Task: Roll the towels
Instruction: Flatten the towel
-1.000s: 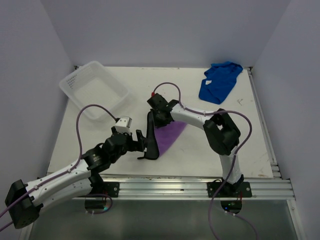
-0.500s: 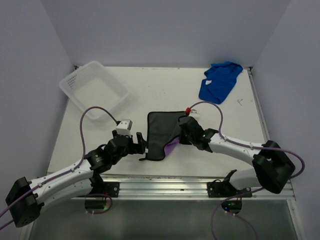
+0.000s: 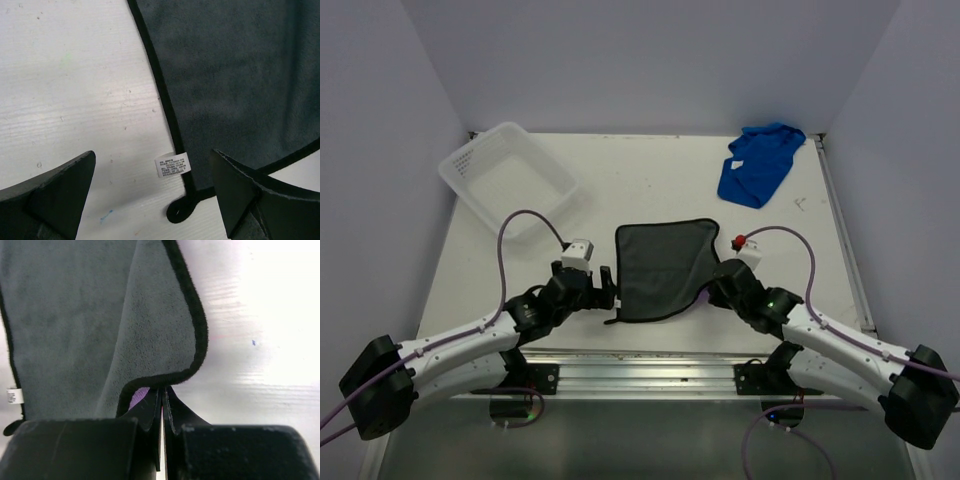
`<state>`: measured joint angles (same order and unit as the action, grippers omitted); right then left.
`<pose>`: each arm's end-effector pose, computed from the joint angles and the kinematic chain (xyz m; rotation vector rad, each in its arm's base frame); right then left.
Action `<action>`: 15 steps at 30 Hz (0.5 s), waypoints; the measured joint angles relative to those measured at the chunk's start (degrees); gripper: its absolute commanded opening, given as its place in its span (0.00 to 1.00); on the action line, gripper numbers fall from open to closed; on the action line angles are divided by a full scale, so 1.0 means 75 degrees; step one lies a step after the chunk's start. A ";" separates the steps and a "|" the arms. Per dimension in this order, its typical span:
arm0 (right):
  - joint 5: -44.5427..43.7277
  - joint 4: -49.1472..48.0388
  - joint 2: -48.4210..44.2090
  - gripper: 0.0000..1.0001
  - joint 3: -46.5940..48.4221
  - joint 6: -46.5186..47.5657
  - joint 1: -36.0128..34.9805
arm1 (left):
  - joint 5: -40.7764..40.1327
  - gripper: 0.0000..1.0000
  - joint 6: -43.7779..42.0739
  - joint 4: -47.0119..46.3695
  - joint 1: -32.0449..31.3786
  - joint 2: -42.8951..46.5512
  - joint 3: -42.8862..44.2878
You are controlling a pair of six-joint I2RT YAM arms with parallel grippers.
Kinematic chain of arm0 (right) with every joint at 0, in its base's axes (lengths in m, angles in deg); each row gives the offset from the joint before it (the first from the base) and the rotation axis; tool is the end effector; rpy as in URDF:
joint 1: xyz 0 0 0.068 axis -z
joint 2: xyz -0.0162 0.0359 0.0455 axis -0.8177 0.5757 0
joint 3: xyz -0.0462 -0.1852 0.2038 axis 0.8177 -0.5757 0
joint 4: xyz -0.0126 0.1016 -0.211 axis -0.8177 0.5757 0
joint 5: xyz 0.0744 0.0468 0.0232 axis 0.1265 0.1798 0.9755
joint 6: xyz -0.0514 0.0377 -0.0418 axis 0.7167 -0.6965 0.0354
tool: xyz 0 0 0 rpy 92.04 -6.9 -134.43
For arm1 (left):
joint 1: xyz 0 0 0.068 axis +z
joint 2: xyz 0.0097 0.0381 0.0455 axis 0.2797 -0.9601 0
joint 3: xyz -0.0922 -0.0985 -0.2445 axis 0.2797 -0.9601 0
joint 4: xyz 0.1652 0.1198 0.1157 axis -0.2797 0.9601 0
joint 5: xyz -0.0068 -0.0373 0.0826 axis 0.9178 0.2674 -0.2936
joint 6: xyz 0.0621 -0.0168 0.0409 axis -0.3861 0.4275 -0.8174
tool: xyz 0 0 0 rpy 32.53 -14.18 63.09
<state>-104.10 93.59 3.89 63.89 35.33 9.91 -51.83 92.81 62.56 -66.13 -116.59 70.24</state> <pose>0.1377 0.1012 0.1927 0.2743 2.3059 0.3525 0.1323 -0.1218 0.1886 0.0440 2.1921 -0.4770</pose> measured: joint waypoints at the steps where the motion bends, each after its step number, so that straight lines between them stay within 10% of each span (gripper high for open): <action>1: -0.0044 0.0143 -0.0093 0.00 -0.0032 -0.0090 0.0000 | 0.0017 1.00 0.0000 -0.0041 0.0000 -0.0082 0.0000; 6: -0.0140 0.0638 -0.0463 0.00 -0.0586 -0.0659 0.0000 | 0.0160 1.00 0.0009 -0.0204 0.0000 -0.0347 0.0000; 9: -0.0122 0.0950 -0.0729 0.30 -0.1037 -0.1032 0.0000 | 0.0230 1.00 0.0015 -0.0318 0.0000 -0.0356 0.0000; 10: -0.0125 0.1145 -0.0807 0.53 -0.1067 -0.1107 0.0000 | 0.0236 1.00 0.0015 -0.0350 0.0000 -0.0353 0.0000; 15: -0.0289 0.2366 -0.1906 0.71 -0.0705 -0.1320 0.0000 | 0.0207 1.00 -0.0029 -0.0460 0.0000 -0.0408 0.0009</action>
<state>-106.26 111.33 -10.41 58.60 25.43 9.91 -50.28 92.59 59.11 -66.13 -119.65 70.31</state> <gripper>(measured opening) 0.667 0.994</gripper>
